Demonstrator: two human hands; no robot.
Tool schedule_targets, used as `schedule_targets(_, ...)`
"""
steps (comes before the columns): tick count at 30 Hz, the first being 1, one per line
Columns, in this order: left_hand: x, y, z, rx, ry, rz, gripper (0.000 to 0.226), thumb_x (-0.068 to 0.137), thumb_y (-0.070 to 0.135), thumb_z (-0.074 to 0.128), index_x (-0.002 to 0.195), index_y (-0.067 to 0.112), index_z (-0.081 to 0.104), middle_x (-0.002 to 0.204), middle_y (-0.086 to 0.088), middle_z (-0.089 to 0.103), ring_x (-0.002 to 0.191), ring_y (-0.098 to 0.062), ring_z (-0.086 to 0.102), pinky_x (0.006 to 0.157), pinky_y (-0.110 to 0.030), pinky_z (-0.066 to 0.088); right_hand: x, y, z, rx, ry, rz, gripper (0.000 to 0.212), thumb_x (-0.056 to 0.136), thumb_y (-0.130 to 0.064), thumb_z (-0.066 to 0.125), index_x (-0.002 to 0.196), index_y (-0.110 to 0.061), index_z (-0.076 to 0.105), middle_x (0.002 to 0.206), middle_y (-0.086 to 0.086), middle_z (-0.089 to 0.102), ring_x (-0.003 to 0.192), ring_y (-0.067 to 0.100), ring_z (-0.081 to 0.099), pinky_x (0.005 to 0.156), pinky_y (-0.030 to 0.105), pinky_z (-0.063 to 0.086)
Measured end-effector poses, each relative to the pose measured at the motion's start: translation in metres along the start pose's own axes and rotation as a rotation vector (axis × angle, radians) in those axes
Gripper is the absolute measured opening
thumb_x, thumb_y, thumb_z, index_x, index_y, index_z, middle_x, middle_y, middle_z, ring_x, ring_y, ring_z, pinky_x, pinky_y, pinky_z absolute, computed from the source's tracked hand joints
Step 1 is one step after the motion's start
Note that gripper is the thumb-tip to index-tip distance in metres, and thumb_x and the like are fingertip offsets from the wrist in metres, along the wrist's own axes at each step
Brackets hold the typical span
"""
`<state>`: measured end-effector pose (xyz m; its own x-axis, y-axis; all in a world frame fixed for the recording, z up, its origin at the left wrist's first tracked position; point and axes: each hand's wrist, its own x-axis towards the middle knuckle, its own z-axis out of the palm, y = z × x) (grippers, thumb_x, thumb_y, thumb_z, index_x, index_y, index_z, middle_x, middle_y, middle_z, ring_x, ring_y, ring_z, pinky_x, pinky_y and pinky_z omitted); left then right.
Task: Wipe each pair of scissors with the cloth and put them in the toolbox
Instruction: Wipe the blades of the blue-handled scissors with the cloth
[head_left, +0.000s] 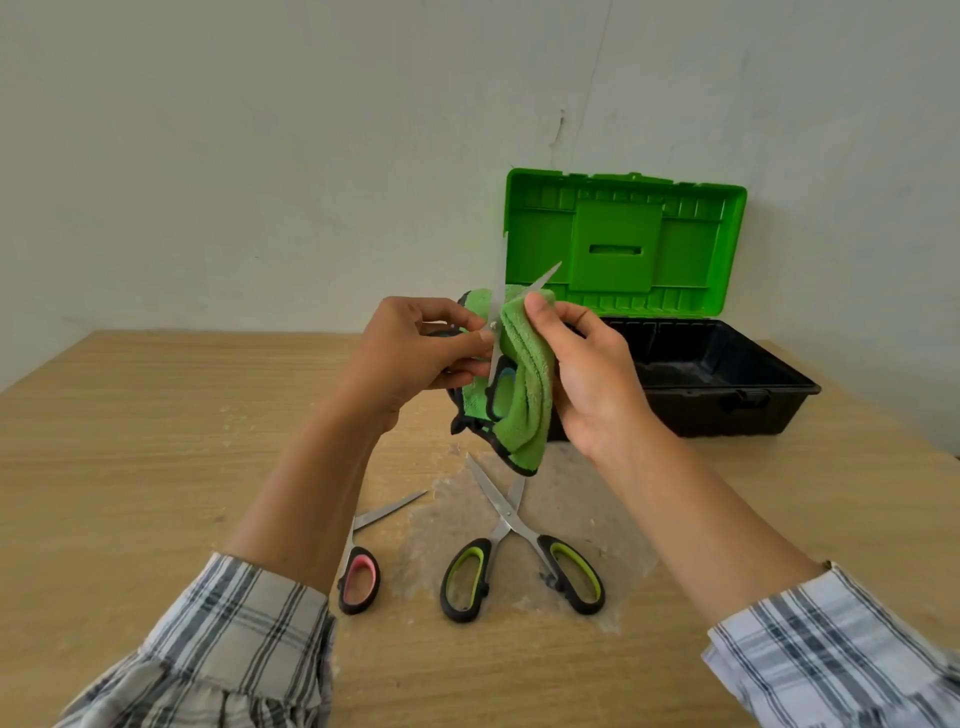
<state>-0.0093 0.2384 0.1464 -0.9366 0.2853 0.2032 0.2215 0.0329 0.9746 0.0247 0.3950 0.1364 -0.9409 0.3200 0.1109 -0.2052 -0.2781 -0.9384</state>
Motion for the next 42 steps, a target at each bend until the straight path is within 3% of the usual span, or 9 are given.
schedule_targets(5,0.0,0.0,0.0,-0.01,0.015,0.012,0.008,0.083,0.008,0.075,0.082,0.005,0.068,0.067,-0.007,0.073,0.063,-0.014,0.072,0.063,-0.026,0.06,-0.004,0.001,-0.001,-0.032,-0.083,-0.043,0.033,0.084,-0.011,0.077,0.113,-0.006,0.062,0.103,0.01,0.077,0.098,0.026,0.074,0.09,0.041,0.059)
schedule_targets(10,-0.001,0.001,0.002,-0.019,-0.03,0.04,0.007,0.083,0.006,0.074,0.084,0.002,0.067,0.072,-0.011,0.074,0.065,-0.016,0.073,0.063,-0.026,0.061,-0.001,0.003,0.002,-0.072,0.044,-0.095,0.032,0.082,-0.007,0.08,0.103,-0.007,0.056,0.096,0.014,0.076,0.095,0.034,0.074,0.087,0.051,0.059)
schedule_targets(14,-0.001,0.001,0.003,-0.025,-0.046,0.044,0.008,0.084,0.005,0.073,0.086,0.0,0.067,0.072,-0.01,0.075,0.065,-0.016,0.073,0.064,-0.028,0.061,0.001,0.002,0.005,-0.028,0.101,-0.103,0.038,0.081,-0.008,0.081,0.103,-0.013,0.05,0.088,0.006,0.072,0.088,0.028,0.071,0.091,0.056,0.056)
schedule_targets(20,-0.002,0.002,0.001,0.005,-0.054,0.043,0.01,0.084,0.006,0.073,0.089,-0.002,0.067,0.071,-0.007,0.075,0.065,-0.015,0.073,0.065,-0.029,0.061,0.003,0.003,0.01,-0.01,0.165,-0.091,0.041,0.08,-0.013,0.082,0.1,-0.021,0.048,0.107,0.012,0.07,0.104,0.034,0.07,0.096,0.056,0.054)
schedule_targets(31,-0.003,0.006,-0.003,-0.003,-0.057,-0.005,0.006,0.085,0.009,0.073,0.082,0.007,0.069,0.072,-0.007,0.075,0.065,-0.015,0.073,0.068,-0.03,0.061,0.026,-0.022,0.0,0.016,0.269,-0.105,0.044,0.077,-0.015,0.085,0.099,-0.022,0.047,0.114,0.017,0.069,0.1,0.031,0.071,0.088,0.049,0.059)
schedule_targets(35,-0.004,0.007,-0.003,0.014,-0.036,-0.003,0.01,0.085,0.014,0.073,0.083,0.005,0.07,0.071,-0.005,0.075,0.065,-0.014,0.072,0.067,-0.028,0.061,0.03,-0.03,-0.008,0.051,0.278,-0.088,0.047,0.08,-0.014,0.082,0.111,-0.017,0.047,0.104,0.012,0.069,0.082,0.023,0.072,0.069,0.038,0.063)
schedule_targets(39,-0.005,0.011,-0.012,-0.013,0.014,0.032,0.011,0.083,0.016,0.076,0.087,0.006,0.073,0.073,-0.007,0.075,0.066,-0.015,0.073,0.067,-0.027,0.061,0.033,-0.045,-0.028,0.14,0.326,-0.127,0.043,0.081,-0.013,0.081,0.112,-0.015,0.051,0.111,0.013,0.069,0.092,0.026,0.074,0.075,0.044,0.063)
schedule_targets(42,-0.005,0.014,-0.015,-0.05,0.048,0.07,0.011,0.082,0.015,0.076,0.088,0.006,0.074,0.073,-0.007,0.075,0.065,-0.015,0.072,0.066,-0.027,0.061,0.026,-0.042,-0.034,0.13,0.286,-0.138,0.041,0.082,-0.012,0.08,0.111,-0.014,0.051,0.111,0.011,0.07,0.088,0.02,0.074,0.073,0.037,0.062)
